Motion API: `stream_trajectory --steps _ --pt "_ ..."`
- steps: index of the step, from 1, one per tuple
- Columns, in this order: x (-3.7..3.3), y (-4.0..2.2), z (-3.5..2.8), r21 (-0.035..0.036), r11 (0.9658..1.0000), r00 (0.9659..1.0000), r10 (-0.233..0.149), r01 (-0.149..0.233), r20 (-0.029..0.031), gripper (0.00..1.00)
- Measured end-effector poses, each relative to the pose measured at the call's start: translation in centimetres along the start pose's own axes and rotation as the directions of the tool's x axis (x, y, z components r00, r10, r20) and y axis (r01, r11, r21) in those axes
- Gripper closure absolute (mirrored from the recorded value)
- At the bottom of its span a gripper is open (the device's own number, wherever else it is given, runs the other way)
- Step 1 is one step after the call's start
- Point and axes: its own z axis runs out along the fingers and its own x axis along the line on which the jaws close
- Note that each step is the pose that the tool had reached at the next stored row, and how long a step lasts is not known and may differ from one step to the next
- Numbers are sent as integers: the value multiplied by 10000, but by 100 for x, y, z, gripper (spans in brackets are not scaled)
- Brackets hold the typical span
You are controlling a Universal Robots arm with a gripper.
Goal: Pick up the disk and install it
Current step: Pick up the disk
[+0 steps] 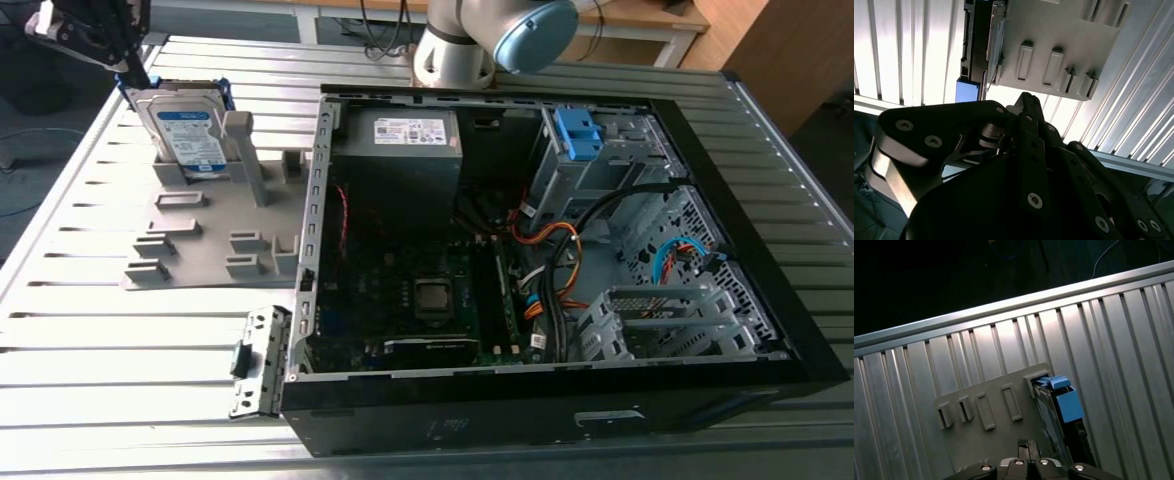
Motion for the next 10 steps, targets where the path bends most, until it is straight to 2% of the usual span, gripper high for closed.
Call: stream_trajectory --steps 10 --pt "0 0 0 -18 9974 9974 -717 717 -24 89"
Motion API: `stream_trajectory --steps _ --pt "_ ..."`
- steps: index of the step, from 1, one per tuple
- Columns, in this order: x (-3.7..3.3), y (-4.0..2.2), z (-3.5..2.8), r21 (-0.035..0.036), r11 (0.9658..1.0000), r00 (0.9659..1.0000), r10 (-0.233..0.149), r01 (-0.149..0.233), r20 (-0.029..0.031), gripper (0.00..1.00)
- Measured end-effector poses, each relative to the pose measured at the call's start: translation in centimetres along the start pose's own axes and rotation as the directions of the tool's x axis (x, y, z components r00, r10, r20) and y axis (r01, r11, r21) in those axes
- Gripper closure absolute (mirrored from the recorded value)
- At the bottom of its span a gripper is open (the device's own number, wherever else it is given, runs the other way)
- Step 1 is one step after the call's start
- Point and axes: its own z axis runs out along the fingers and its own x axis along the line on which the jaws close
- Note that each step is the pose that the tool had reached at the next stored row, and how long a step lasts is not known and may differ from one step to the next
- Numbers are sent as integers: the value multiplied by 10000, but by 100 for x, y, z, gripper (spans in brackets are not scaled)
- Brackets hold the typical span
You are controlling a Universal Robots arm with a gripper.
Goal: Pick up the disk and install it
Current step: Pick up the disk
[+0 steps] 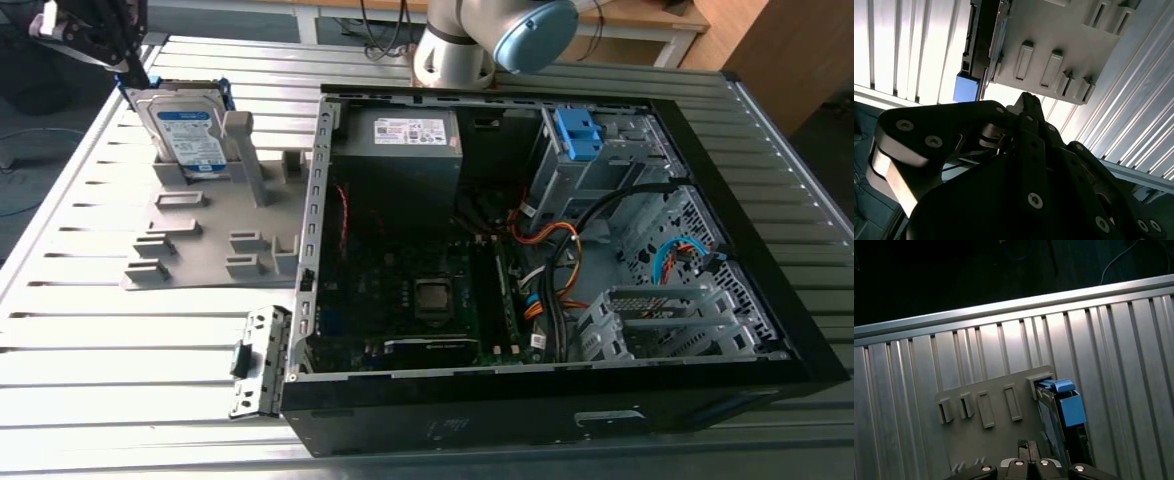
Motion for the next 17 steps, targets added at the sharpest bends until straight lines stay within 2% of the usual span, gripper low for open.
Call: stream_trajectory --steps 9,17 --pt "0 0 0 -16 9978 9978 -659 658 -23 89" --pt "0 0 0 -30 9922 9922 -1244 1244 -42 89"
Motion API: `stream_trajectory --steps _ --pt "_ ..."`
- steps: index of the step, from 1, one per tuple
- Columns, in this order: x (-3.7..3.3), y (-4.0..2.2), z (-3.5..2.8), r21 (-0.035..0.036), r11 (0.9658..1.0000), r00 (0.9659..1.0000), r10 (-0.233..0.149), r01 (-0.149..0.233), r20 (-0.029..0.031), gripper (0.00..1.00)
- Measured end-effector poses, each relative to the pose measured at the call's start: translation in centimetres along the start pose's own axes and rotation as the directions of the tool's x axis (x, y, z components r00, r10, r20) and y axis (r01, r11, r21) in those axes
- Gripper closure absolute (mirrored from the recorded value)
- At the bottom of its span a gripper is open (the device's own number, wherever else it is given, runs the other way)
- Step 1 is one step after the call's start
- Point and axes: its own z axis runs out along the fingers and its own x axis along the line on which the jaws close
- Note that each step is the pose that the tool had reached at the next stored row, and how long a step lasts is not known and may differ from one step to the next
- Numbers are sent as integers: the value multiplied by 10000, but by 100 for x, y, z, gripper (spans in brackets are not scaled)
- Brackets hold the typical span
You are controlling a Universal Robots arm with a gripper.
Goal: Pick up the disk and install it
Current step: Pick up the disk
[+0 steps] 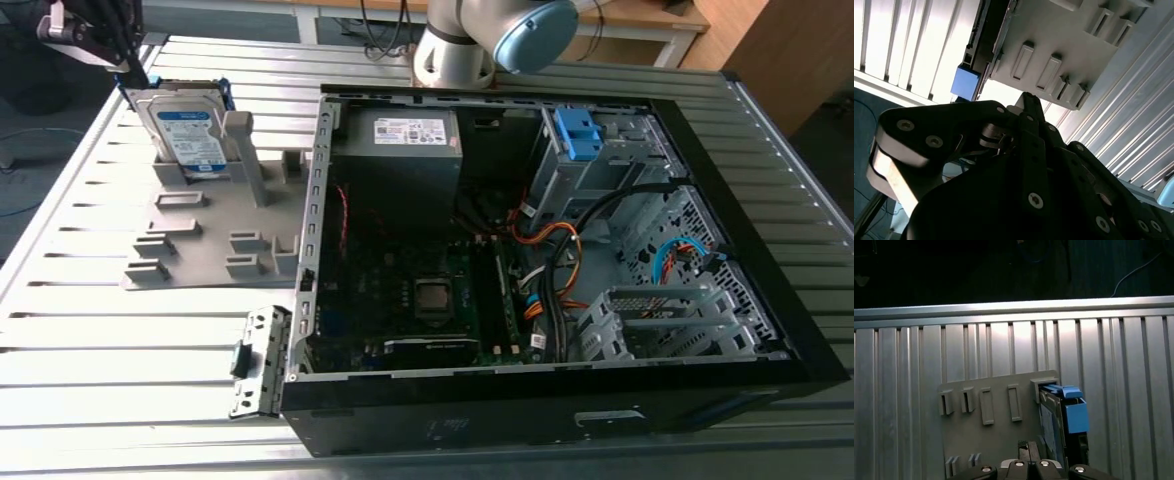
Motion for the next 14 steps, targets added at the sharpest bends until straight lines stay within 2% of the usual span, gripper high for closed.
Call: stream_trajectory --steps 6,14 --pt "0 0 0 -10 9991 9991 -420 420 -16 89" --pt "0 0 0 -24 9952 9952 -976 976 -35 89"
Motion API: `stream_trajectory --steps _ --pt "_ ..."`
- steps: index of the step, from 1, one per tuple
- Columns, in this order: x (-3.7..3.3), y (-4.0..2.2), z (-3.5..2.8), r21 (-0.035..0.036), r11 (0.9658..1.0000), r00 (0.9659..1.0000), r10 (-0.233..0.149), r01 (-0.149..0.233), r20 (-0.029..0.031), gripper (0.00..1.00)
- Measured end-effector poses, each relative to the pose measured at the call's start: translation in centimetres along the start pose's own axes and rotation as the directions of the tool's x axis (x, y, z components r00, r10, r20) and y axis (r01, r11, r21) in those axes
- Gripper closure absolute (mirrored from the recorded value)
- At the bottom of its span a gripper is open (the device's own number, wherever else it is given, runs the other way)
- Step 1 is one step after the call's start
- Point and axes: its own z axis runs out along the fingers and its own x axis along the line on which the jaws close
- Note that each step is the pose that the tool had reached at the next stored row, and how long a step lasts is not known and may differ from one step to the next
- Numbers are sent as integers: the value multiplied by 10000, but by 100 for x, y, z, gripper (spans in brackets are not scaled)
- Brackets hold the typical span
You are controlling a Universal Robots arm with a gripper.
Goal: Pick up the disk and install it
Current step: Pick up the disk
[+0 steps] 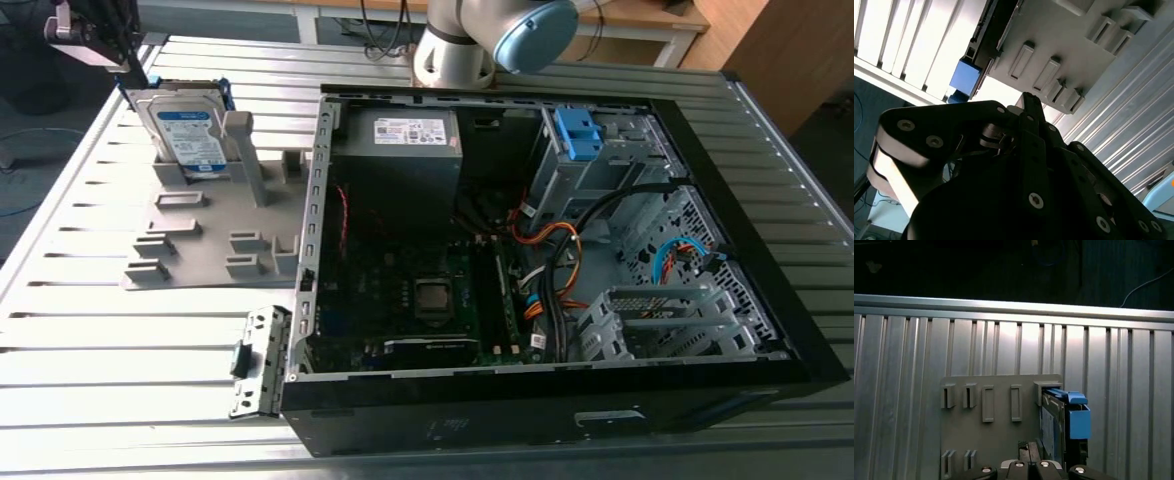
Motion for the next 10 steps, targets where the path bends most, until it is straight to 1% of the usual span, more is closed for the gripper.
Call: stream_trajectory --steps 5,10 --pt "0 0 0 -8 9994 9994 -347 347 -12 89" --pt "0 0 0 -16 9976 9976 -693 693 -23 89"
